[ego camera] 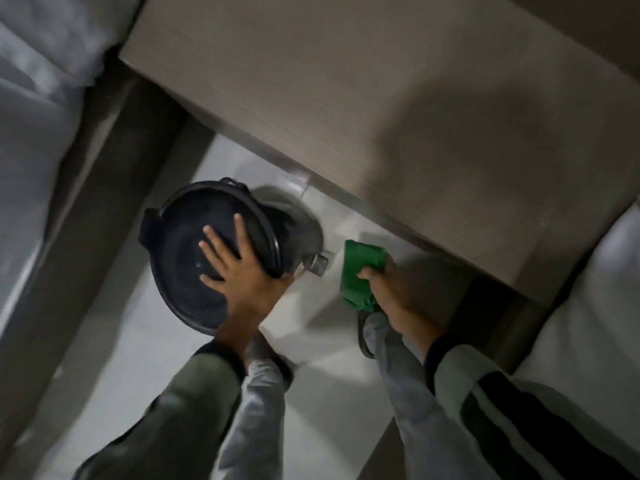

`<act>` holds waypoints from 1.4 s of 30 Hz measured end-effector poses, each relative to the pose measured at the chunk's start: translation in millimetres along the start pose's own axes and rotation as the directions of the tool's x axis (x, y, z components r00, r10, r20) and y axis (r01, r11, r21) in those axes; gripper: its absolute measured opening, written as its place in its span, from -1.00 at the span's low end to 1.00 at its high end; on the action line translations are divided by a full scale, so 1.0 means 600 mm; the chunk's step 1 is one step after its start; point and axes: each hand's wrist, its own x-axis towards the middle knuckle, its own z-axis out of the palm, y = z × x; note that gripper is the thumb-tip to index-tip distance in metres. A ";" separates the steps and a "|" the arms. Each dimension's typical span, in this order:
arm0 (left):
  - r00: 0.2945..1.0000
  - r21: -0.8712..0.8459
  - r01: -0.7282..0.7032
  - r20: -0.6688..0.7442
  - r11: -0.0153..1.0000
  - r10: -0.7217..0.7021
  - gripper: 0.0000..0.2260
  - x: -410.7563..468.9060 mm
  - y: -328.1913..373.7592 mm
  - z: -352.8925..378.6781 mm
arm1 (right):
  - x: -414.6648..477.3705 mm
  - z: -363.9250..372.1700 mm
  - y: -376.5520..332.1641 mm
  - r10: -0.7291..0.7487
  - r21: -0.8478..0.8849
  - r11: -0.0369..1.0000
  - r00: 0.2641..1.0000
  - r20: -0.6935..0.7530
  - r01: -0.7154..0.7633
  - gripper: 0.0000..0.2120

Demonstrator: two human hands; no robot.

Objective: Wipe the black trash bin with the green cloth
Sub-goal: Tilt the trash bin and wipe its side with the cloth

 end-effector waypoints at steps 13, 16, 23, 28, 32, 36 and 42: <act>0.966 -0.321 -0.173 0.131 0.931 0.225 -0.04 0.092 -0.246 -0.157 | 0.130 0.318 -0.064 -0.598 -0.406 0.646 0.759 0.257 0.646 -0.40; 0.966 -0.359 -0.170 0.125 0.918 0.228 -0.03 0.108 -0.253 -0.158 | 0.231 0.294 -0.076 -0.304 -0.347 0.878 0.944 0.124 0.329 -0.46; 0.986 -0.596 0.042 0.153 0.802 0.062 0.00 0.095 -0.206 -0.170 | 0.009 0.315 -0.076 -0.637 -0.104 0.715 0.705 0.312 0.691 -0.36; 0.993 -0.661 0.060 0.115 0.748 0.021 -0.01 0.094 -0.191 -0.173 | -0.004 0.328 -0.061 -0.741 -0.217 0.569 0.609 0.282 0.793 -0.38; 0.986 -0.660 0.054 0.154 0.749 0.065 0.15 0.105 -0.204 -0.186 | 0.122 0.316 -0.100 -0.538 -0.329 0.785 0.841 0.058 0.525 -0.39; 0.952 -0.341 -0.085 0.248 0.936 0.177 0.35 0.092 -0.196 -0.186 | 0.165 0.310 -0.145 -0.283 -0.134 0.949 0.959 0.038 0.285 -0.40; 0.984 -0.235 -0.029 0.163 0.971 0.069 0.23 0.134 -0.144 -0.196 | -0.001 0.297 -0.109 -0.542 0.371 0.815 0.813 0.213 0.446 -0.45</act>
